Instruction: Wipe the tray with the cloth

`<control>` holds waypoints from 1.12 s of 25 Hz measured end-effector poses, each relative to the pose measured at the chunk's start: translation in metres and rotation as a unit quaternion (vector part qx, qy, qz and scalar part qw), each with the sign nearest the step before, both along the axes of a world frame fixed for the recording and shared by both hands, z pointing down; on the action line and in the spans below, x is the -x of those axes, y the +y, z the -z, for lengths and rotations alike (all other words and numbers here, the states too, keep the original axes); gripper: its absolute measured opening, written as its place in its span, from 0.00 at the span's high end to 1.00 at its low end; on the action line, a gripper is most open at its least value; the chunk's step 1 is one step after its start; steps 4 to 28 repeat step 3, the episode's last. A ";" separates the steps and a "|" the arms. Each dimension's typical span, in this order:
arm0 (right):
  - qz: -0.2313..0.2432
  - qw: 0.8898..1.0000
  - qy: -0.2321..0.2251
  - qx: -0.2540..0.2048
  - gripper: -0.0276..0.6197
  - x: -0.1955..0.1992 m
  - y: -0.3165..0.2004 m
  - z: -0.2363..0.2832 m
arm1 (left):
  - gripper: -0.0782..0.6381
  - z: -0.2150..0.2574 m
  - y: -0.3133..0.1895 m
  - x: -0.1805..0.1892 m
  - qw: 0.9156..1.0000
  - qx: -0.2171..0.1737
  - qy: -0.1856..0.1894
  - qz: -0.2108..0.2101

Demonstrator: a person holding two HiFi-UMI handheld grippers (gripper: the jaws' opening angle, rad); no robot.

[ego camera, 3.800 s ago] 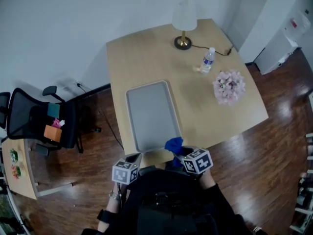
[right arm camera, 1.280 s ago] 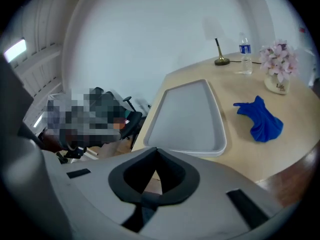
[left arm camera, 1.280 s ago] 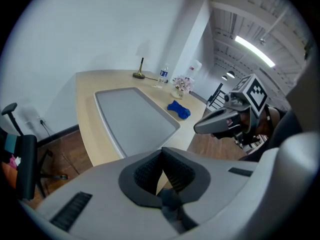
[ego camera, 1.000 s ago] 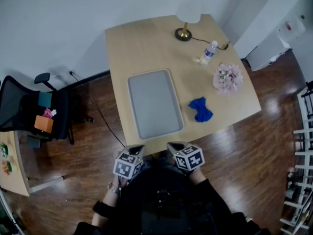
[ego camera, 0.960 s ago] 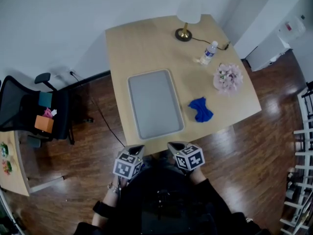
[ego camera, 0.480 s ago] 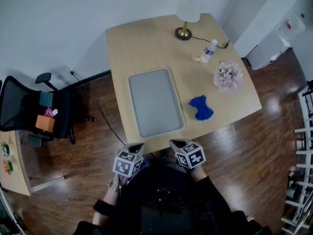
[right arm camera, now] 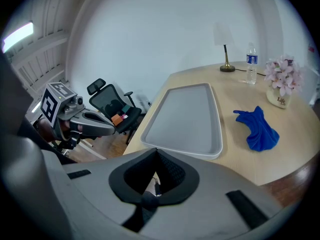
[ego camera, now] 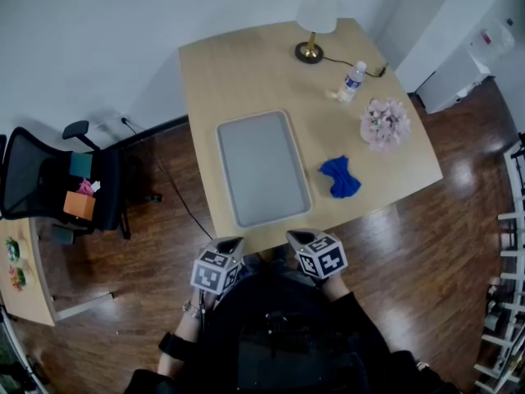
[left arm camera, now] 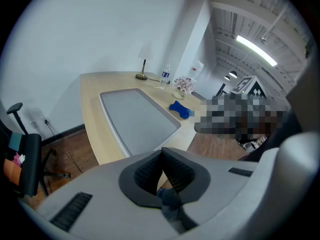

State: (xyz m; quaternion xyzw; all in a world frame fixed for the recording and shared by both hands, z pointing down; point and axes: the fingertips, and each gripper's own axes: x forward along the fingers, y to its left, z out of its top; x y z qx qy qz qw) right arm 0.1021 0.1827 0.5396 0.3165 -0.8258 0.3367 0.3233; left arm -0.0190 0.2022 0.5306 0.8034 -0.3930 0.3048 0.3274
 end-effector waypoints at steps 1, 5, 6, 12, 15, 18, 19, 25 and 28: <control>0.001 1.000 0.000 0.000 0.95 0.000 0.000 0.000 | 0.89 0.000 0.000 0.000 1.000 0.000 0.000 0.000; 0.002 1.000 0.000 -0.001 0.95 0.000 0.000 0.000 | 0.89 0.001 0.001 -0.001 1.000 0.000 0.000 0.002; 0.002 1.000 0.000 -0.001 0.95 0.000 0.000 0.000 | 0.89 0.001 0.001 -0.001 1.000 0.000 0.000 0.002; 0.002 1.000 0.000 -0.001 0.95 0.000 0.000 0.000 | 0.89 0.001 0.001 -0.001 1.000 0.000 0.000 0.002; 0.002 1.000 0.000 -0.001 0.95 0.000 0.000 0.000 | 0.89 0.001 0.001 -0.001 1.000 0.000 0.000 0.002; 0.002 1.000 0.000 -0.001 0.95 0.000 0.000 0.000 | 0.89 0.001 0.001 -0.001 1.000 0.000 0.000 0.002; 0.002 1.000 0.000 -0.001 0.95 0.000 0.000 0.000 | 0.89 0.001 0.001 -0.001 1.000 0.000 0.000 0.002; 0.002 1.000 0.000 -0.001 0.95 0.000 0.000 0.000 | 0.89 0.001 0.001 -0.001 1.000 0.000 0.000 0.002; 0.002 1.000 0.000 -0.001 0.95 0.000 0.000 0.000 | 0.89 0.001 0.001 -0.001 1.000 0.000 0.000 0.002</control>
